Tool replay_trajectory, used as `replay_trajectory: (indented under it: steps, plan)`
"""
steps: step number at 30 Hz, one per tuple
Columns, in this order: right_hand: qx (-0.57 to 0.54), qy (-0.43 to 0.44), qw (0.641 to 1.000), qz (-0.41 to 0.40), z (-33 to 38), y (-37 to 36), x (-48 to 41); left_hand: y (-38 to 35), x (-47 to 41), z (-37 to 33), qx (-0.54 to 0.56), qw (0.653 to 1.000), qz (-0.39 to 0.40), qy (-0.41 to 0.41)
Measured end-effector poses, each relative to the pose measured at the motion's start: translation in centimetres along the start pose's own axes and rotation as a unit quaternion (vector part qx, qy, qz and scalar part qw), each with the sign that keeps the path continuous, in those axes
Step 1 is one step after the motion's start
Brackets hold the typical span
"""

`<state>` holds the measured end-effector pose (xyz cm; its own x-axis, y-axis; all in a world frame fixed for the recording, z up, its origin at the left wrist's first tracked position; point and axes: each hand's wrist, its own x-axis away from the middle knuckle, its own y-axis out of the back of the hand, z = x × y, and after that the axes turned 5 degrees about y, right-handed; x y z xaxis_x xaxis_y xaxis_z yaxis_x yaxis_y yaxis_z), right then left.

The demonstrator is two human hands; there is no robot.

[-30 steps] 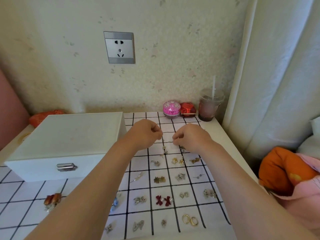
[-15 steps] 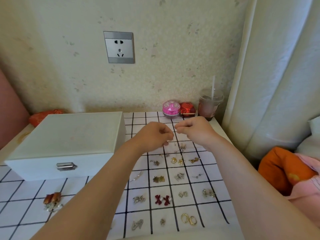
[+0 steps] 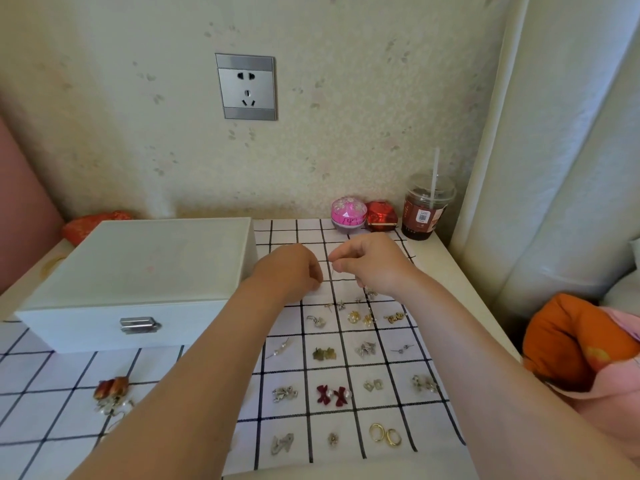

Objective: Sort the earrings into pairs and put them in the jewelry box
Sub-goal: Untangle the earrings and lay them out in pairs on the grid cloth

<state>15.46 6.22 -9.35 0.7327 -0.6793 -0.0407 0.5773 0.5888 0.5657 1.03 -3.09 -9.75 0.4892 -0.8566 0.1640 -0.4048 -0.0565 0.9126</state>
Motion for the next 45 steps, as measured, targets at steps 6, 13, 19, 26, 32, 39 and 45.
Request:
replay_trajectory:
  steps: [6, 13, 19, 26, 32, 39, 45]
  plan:
    - [0.119, 0.022, 0.992, 0.028, 0.0, -1.8, -0.5, 0.5, -0.2, 0.5, -0.042, 0.999, -0.027, 0.018]
    - [0.215, -0.004, 0.976, 0.040, 0.3, -2.4, 0.1, -0.2, 0.3, 0.1, -0.048, 0.999, -0.013, -0.003]
    - [0.224, 0.009, 0.972, 0.068, 0.5, -2.1, 0.3, -0.2, 0.6, 0.1, -0.041, 0.999, -0.025, -0.024]
    - [0.180, 0.026, 0.981, 0.065, 0.5, 0.8, 0.7, -0.2, 1.0, -0.5, -0.037, 0.997, -0.043, -0.061]
    - [0.183, -0.007, 0.971, 0.156, 0.9, 0.5, 1.9, 0.4, 2.0, -0.9, -0.017, 0.994, -0.045, -0.103]
    - [0.192, -0.010, 0.970, 0.149, 1.7, 0.5, 2.2, 0.0, 2.4, -1.1, 0.009, 0.994, -0.013, -0.111]
    - [0.252, 0.018, 0.955, 0.155, 1.7, 0.0, 2.1, 0.2, 2.4, -0.9, 0.024, 0.994, 0.001, -0.109]
